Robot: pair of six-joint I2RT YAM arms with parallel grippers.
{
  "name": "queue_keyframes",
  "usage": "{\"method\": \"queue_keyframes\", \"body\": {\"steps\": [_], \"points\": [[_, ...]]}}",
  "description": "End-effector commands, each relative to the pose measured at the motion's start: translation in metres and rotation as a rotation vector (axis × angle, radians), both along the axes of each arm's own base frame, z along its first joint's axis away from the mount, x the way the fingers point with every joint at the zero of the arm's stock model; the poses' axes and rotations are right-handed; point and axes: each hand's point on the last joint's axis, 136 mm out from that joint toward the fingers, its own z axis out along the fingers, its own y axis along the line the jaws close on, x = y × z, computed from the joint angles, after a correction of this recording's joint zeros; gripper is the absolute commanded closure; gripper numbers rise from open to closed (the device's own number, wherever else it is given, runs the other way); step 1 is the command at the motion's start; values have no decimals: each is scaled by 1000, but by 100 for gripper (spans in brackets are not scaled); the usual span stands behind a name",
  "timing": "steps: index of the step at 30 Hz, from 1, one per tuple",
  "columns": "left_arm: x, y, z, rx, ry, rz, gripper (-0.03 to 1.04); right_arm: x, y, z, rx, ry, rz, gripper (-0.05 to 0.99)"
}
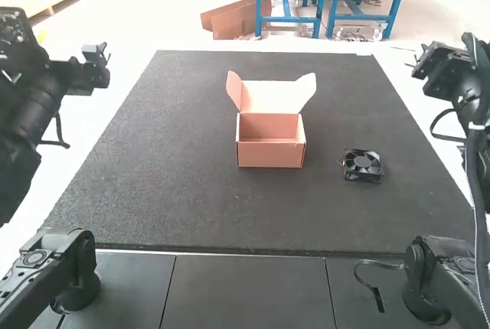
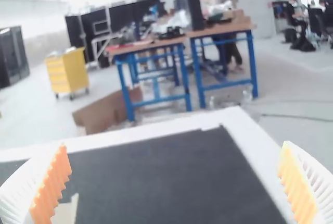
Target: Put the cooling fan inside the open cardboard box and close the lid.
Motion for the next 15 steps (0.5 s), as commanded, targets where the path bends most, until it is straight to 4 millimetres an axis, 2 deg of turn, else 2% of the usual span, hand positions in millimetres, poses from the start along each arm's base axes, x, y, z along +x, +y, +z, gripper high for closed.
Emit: {"method": "queue_keyframes", "body": {"steps": [1,2,5,6,8,10,14,15], "points": [[10,5,32,4,14,30,5,1,-5,31,22,11,-22,3],[16,5,33,3,47,31,5,4,-4,35,24,44,-19,3],[33,3,36,8,145,25,5,15,-6,31,75,208,-24,3],[38,-3,36,13,176,-10,5,20,-5,27,85,269,-21,3],[48,-12,29,16,243,-62,5,29,12,17,114,391,70,3],[57,-14,22,11,293,-73,4,33,17,24,111,432,93,3],[68,-16,18,10,361,-81,5,41,21,31,-5,454,114,3],[70,-17,15,4,386,-85,5,42,21,24,-26,493,112,3]]}}
